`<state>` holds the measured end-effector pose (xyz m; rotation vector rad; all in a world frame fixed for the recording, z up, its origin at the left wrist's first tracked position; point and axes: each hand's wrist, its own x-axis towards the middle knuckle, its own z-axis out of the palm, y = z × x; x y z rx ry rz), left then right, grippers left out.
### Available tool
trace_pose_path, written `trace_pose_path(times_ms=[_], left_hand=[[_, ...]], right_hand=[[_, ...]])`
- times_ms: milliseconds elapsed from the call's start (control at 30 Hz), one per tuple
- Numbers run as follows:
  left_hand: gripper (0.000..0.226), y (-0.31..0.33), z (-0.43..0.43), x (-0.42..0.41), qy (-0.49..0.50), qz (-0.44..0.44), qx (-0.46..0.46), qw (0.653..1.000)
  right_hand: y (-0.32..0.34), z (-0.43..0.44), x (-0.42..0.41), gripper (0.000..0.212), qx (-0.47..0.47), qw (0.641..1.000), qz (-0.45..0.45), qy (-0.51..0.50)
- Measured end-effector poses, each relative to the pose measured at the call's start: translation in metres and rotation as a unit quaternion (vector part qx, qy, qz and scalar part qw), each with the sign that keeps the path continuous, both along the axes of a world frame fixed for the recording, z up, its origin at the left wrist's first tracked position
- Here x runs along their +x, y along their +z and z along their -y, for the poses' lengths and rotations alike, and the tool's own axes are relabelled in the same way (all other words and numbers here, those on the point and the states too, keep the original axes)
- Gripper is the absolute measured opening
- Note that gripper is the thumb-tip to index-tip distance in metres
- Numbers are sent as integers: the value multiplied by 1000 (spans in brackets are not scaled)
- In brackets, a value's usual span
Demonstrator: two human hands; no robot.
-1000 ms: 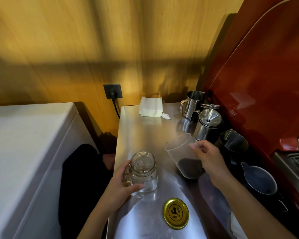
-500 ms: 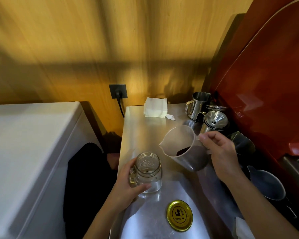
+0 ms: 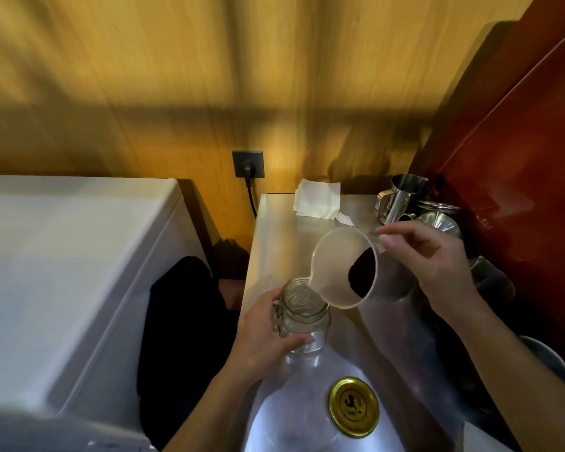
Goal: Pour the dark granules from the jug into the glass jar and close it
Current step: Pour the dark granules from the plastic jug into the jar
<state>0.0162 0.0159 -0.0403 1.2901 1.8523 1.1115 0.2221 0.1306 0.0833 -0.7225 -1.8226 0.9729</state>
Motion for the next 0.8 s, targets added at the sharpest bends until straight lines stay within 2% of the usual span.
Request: trace_pose_path(times_ms=[133,300,467,567,800], left_hand=[[82,-1,0,2,3,-11,6,1000],[85,-2,-1,3,12,-28,-1,1000],[85,0,0,3,16,-37,-4,999],[87,1,1,4,12,-31,-3,999],[90,3,2,4,7,-29,-9,1000]], right_hand=[[10,0,-11,8,52,995,81,21],[20,-5,-25,13,149,968,200,25],[29,-8,-36,15,207,942,258,58],[32,-9,-41,22,222,930,285,75],[39,-7,-48,22,241,911,318,101]])
